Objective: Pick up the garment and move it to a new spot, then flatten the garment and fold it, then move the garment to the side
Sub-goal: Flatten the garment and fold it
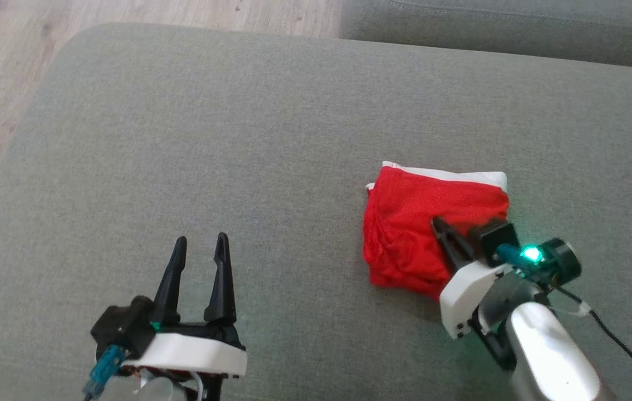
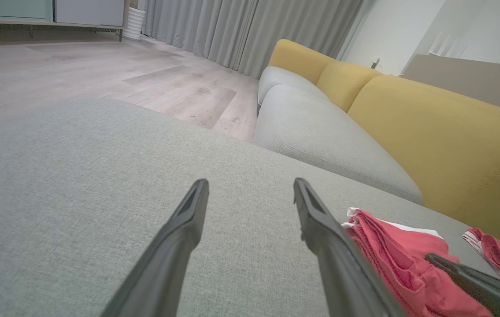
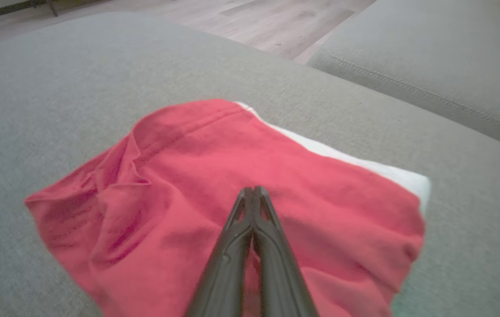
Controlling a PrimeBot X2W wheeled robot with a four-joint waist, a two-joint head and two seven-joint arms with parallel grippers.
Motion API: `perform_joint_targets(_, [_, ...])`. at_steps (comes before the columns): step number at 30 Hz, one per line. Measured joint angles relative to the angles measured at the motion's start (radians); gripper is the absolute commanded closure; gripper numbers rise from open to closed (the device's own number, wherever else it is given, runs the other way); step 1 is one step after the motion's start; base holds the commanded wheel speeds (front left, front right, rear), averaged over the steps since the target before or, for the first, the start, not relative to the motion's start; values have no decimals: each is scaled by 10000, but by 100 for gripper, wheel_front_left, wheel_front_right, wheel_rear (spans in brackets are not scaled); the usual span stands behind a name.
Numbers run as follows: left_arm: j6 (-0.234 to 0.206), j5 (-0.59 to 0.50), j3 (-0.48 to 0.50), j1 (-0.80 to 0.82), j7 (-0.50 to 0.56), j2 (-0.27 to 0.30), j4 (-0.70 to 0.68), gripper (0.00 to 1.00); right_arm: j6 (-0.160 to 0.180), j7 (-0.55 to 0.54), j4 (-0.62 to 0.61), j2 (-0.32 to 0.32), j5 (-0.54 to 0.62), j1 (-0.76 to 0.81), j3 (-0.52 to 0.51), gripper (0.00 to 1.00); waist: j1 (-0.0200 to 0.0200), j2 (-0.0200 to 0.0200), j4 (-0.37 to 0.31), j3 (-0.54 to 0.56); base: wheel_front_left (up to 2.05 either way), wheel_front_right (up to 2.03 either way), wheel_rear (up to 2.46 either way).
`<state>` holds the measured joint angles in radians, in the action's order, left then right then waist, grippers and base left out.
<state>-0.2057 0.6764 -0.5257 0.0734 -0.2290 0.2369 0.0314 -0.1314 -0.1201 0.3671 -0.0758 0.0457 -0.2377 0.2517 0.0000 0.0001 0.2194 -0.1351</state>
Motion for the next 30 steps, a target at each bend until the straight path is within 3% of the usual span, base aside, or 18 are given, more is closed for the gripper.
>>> perform_joint_targets(13, [-10,0,42,13,-10,6,0,0,0,245,851,21,-744,-17,2658,100,0,0,146,-228,0,0,0])
perform_joint_targets(19, [-44,0,54,15,-10,8,0,0,0,360,980,33,-876,-57,3118,100,0,0,25,-234,0,0,0])
perform_joint_targets(20, [-56,0,56,15,-12,8,2,0,0,470,984,35,-920,-72,3150,89,0,0,-5,-224,0,0,0])
perform_joint_targets(22, [-58,2,73,15,-12,13,10,0,0,708,945,40,-947,-144,3106,56,0,0,-70,-190,0,0,0])
perform_joint_targets(23, [-56,2,81,15,-12,17,17,0,0,836,886,42,-980,-193,3022,9,0,0,-106,-161,0,0,0])
perform_joint_targets(24, [-56,2,88,16,-12,25,29,0,0,959,782,46,-989,-227,2884,0,0,0,-145,-121,0,0,0])
perform_joint_targets(30, [2,15,100,16,-25,52,198,0,0,1480,-132,65,-1070,-168,1668,0,0,0,-397,291,0,0,0])
